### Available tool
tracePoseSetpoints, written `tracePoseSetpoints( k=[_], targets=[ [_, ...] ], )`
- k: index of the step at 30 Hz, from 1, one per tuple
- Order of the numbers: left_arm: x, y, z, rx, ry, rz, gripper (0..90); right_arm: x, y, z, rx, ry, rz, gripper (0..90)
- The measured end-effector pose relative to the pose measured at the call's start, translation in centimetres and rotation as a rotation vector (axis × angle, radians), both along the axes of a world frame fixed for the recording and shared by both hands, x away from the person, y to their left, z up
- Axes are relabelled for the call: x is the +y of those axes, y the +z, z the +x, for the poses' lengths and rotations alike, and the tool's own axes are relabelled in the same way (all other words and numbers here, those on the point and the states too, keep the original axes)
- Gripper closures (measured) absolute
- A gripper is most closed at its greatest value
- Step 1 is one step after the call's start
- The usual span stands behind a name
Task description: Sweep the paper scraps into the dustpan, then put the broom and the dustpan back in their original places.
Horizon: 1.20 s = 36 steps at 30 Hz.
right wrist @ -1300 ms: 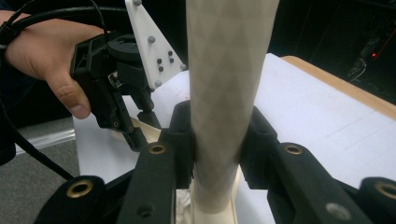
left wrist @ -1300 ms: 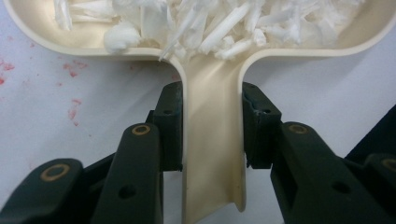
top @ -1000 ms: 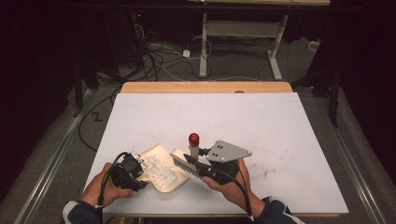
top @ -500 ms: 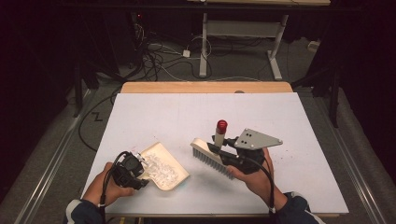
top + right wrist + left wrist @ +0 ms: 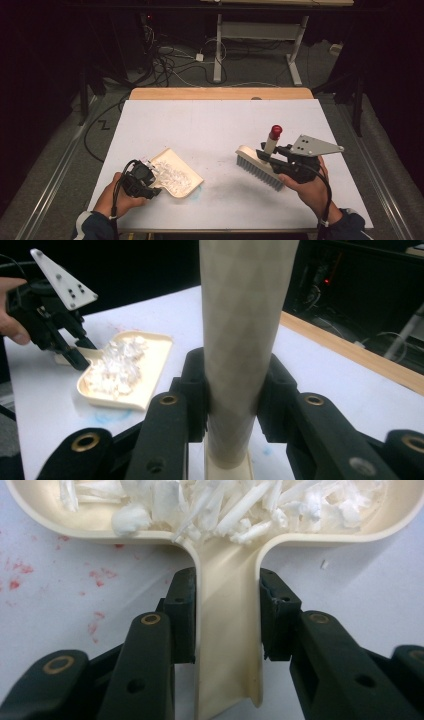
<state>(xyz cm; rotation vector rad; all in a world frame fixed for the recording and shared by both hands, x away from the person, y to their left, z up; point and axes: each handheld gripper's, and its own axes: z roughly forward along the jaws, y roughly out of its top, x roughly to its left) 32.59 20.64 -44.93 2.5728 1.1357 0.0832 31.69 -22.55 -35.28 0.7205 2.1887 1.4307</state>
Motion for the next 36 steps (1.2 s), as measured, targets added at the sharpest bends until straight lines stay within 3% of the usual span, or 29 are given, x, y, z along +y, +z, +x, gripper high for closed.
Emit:
tracePoseSetpoints(
  k=[8, 13, 22, 36],
  targets=[
    [0.2, -0.2, 0.5, -0.024, 0.037, -0.034, 62.6, -3.4, -0.1, -0.3, 0.036, -0.019, -0.024, 71.5],
    [0.0, -0.3, 0.7, -0.040, 0.060, -0.039, 62.6, -4.7, -0.4, -0.6, 0.078, 0.012, -0.039, 71.5],
    [-0.1, -0.3, 1.2, -0.062, 0.101, -0.051, 62.6, -5.7, -0.8, -0.7, 0.177, 0.118, -0.049, 71.4],
    [0.9, -0.7, 2.0, -0.098, 0.224, -0.083, 62.7, -7.1, -0.8, 0.3, 0.259, 0.171, -0.080, 71.4]
  ],
)
